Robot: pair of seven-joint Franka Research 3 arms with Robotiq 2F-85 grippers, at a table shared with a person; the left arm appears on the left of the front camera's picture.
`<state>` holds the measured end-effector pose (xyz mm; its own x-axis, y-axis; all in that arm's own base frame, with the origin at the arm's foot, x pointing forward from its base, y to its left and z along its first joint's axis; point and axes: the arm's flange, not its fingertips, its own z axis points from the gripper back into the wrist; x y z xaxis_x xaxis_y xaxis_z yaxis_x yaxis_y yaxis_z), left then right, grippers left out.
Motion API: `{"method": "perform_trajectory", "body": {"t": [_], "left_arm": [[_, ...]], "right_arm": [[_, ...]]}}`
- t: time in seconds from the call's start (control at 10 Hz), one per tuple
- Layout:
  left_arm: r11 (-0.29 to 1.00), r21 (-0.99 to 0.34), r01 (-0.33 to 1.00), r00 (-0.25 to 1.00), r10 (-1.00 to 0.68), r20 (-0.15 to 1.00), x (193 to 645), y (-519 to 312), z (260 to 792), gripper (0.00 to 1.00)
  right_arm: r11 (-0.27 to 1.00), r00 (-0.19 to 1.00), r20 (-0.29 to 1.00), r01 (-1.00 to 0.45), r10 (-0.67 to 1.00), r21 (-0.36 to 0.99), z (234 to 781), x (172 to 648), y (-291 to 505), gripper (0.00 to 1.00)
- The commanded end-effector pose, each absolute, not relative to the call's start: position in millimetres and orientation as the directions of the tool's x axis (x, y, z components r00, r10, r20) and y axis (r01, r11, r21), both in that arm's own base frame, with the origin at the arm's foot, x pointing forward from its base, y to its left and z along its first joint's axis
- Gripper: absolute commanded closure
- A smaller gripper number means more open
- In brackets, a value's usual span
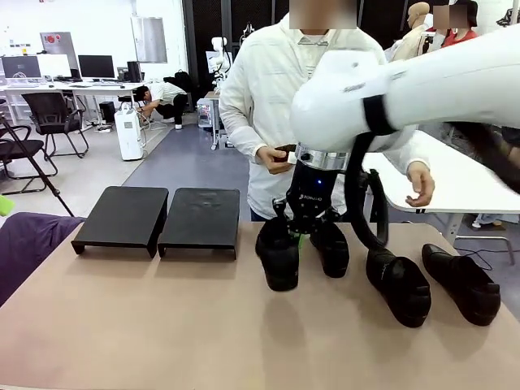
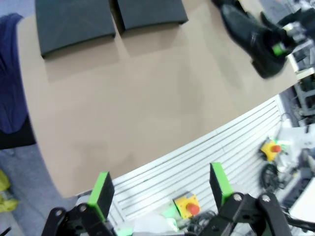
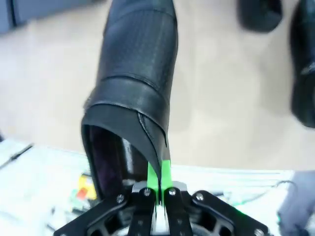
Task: Organize the shoes by placing them on the stand.
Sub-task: Pick up one Shoe and place it in the middle of the table.
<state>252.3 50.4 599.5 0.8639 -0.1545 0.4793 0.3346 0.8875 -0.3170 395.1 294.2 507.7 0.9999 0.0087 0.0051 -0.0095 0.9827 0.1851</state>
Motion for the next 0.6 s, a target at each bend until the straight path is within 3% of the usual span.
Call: {"method": "perform_trajectory", "body": {"t": [0.0,0.2,0.3,0.5], "left_arm": [[0.88,-0.325,0.346,0.86,-0.16,0.484,251.7,51.9,599.6,0.0],[0.88,-0.325,0.346,0.86,-0.16,0.484,251.7,51.9,599.6,0.0],[0.88,-0.325,0.346,0.86,-0.16,0.484,251.7,51.9,599.6,0.0],[0.88,-0.325,0.346,0.86,-0.16,0.484,251.7,51.9,599.6,0.0]], "right_arm": [[0.945,0.985,0.145,-0.131,0.091,0.298,505.1,336.6,308.0,1.0],[0.942,0.98,0.167,-0.157,0.111,0.296,487.9,322.1,347.6,1.0],[0.966,0.991,0.107,-0.1,0.076,0.239,514.3,322.2,318.2,1.0],[0.966,0.991,0.107,-0.1,0.076,0.239,514.3,322.2,318.2,1.0]]}}
